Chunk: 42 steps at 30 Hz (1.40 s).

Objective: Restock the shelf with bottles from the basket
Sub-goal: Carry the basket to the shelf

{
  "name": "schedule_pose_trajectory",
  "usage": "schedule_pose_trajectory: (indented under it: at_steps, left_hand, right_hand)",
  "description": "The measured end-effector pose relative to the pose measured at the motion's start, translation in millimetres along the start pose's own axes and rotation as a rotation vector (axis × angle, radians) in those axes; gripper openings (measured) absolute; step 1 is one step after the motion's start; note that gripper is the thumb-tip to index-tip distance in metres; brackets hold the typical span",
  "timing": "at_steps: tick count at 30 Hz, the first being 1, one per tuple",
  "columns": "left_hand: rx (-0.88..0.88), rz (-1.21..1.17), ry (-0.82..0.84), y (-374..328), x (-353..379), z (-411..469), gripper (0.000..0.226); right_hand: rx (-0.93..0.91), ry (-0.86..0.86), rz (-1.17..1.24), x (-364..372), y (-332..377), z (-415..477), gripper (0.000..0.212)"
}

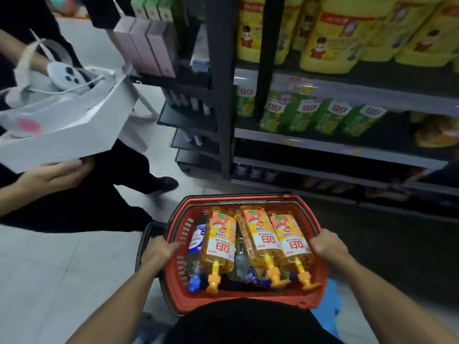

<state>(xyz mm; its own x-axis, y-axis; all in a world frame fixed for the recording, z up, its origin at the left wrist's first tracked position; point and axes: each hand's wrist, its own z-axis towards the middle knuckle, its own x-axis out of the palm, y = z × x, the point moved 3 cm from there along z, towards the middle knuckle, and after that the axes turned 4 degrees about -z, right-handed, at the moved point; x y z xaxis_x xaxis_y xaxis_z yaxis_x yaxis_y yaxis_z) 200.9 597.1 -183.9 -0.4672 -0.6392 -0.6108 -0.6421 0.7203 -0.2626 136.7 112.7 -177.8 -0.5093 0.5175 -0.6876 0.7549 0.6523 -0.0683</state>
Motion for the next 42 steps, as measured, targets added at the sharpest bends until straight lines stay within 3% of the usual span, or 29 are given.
schedule_pose_trajectory:
  at_steps: [11,26,33,42]
  left_hand:
    - [-0.050,-0.071,-0.035,104.6,8.4,-40.8,0.033]
    - [-0.340,-0.265,-0.078,195.9,71.2,-109.8,0.039]
    - [-0.458,-0.421,-0.067,250.0,133.1,-109.1,0.080]
    - [-0.498,-0.519,-0.025,292.1,172.2,-73.6,0.082]
  right_hand:
    - [-0.064,0.008,-0.070,43.8,1.3,-59.2,0.022]
    - [-0.288,0.163,-0.248,72.9,50.6,-0.7,0.024]
    - [-0.402,0.191,-0.387,79.0,99.9,29.4,0.028]
    - [-0.514,0.265,-0.446,96.8,130.6,5.8,0.024]
